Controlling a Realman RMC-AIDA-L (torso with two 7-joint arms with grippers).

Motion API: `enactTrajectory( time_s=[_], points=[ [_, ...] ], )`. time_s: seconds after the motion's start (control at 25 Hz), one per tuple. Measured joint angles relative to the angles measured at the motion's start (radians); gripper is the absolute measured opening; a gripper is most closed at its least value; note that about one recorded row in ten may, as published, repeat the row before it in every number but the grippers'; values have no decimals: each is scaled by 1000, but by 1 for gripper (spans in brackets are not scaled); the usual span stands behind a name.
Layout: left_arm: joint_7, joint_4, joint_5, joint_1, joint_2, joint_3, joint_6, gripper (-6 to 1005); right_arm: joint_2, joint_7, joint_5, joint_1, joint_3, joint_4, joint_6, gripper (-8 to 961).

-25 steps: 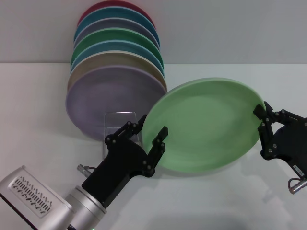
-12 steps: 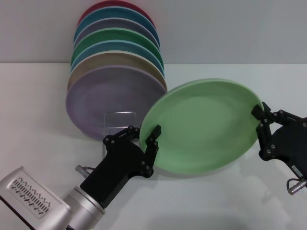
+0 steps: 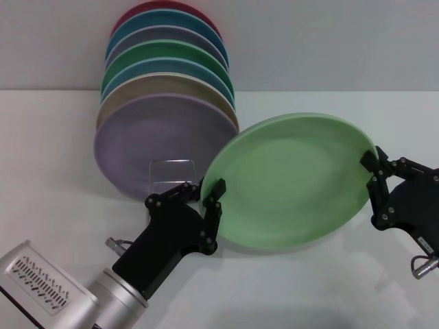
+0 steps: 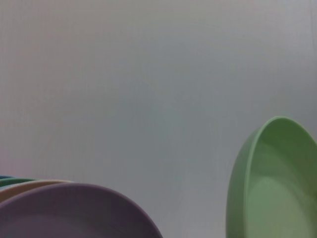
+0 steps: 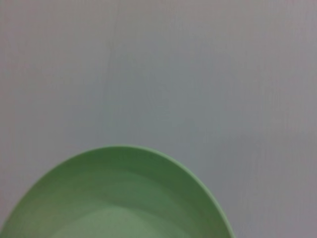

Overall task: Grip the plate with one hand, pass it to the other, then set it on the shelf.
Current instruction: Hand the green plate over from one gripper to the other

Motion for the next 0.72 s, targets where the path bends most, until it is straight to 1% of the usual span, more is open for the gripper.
enactTrajectory(
  time_s=[0.48, 0.72],
  points=[
    [0, 1, 0, 0, 0, 0, 0, 109, 0, 0, -3, 2, 3, -4, 7, 22],
    [2, 2, 1, 1, -1, 0, 11, 91, 0, 0, -4, 0, 13, -7, 34, 26]
  ],
)
